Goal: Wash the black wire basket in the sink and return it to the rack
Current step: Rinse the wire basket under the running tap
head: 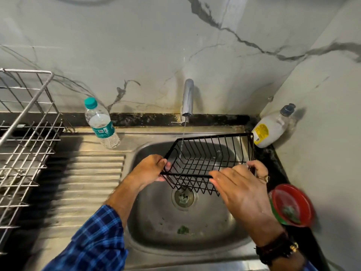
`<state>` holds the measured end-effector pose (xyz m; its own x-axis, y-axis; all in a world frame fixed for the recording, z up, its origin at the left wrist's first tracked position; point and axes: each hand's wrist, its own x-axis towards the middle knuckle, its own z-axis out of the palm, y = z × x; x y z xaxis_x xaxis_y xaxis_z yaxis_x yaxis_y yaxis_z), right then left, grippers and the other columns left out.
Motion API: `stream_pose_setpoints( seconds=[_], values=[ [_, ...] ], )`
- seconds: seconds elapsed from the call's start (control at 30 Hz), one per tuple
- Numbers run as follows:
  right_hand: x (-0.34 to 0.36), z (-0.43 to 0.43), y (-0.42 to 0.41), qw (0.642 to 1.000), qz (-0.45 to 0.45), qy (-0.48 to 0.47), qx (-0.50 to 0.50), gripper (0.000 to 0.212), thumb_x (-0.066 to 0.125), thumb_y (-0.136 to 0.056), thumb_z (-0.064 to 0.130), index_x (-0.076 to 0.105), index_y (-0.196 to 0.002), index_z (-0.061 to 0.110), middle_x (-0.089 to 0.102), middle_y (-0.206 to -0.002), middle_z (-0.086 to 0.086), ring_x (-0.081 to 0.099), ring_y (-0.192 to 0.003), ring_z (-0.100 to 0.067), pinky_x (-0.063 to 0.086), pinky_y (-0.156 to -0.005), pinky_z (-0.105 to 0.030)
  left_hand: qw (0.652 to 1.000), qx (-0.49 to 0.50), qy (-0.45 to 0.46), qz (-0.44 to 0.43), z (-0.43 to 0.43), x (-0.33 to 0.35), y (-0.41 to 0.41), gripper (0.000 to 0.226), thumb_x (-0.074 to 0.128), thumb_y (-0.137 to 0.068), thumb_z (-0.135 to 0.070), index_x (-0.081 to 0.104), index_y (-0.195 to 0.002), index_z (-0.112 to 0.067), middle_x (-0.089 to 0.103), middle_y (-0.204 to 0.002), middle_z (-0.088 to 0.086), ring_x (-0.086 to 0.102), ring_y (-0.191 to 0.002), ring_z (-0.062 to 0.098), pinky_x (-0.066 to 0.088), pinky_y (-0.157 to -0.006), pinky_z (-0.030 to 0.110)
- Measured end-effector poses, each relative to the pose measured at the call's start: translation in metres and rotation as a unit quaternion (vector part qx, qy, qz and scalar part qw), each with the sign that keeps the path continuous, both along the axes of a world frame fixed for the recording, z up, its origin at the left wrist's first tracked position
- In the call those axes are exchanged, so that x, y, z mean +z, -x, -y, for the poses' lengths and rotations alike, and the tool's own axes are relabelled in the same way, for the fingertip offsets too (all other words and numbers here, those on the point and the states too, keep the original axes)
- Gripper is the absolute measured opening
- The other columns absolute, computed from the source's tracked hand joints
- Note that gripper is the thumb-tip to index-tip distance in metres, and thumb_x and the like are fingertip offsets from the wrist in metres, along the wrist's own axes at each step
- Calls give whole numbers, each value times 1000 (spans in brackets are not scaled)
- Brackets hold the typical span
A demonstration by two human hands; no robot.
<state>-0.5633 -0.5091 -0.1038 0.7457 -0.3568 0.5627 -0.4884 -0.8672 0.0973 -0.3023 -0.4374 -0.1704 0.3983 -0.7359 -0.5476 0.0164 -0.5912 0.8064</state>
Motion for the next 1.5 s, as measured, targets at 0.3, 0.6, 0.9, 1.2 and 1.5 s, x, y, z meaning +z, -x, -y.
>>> stream_pose_setpoints(
  seconds=[0.3, 0.6, 0.9, 1.2, 1.5],
  values=[
    [-7, -2, 7, 1000, -8, 6, 6, 25, 84, -79, 11, 76, -100, 23, 67, -79, 9, 59, -69, -17, 44, -85, -41, 999, -8, 36, -24, 22, -23, 5, 29, 37, -109, -22, 65, -106, -17, 70, -94, -1, 72, -93, 20, 57, -91, 41],
    [-14, -19, 27, 997, 10, -67, 42, 6, 77, -88, 23, 76, -93, 27, 71, -84, 15, 63, -75, -9, 40, -98, -41, 992, 52, 108, 33, 48, -30, 13, 28, 38, -108, -22, 64, -102, -13, 72, -108, 10, 74, -88, 24, 59, -81, 36],
    [-23, -28, 40, 980, 138, -108, -98, 53, 66, -87, 56, 66, -121, 16, 49, -135, -16, 48, -123, -33, 33, -107, -65, 980, 112, 164, -15, 51, -47, 29, 29, 33, -110, -19, 61, -104, -17, 70, -117, 5, 73, -100, 20, 59, -88, 34],
    [-12, -9, 12, 519, 395, -756, -53, 79, 79, -61, 74, 53, -132, 51, 51, -147, 0, 60, -124, -27, 59, -85, -52, 970, 129, 181, -100, 53, -56, 33, 32, 27, -111, -18, 58, -105, -15, 67, -121, 6, 68, -110, 21, 53, -92, 34],
    [-9, -9, -21, 412, 403, -815, -56, 52, 79, -82, 44, 58, -117, 12, 65, -104, 0, 67, -90, -20, 56, -69, -29, 975, 140, 27, -172, 28, -78, 25, 24, 41, -106, -13, 65, -108, -15, 72, -100, 9, 70, -93, 29, 57, -84, 36]
  ],
)
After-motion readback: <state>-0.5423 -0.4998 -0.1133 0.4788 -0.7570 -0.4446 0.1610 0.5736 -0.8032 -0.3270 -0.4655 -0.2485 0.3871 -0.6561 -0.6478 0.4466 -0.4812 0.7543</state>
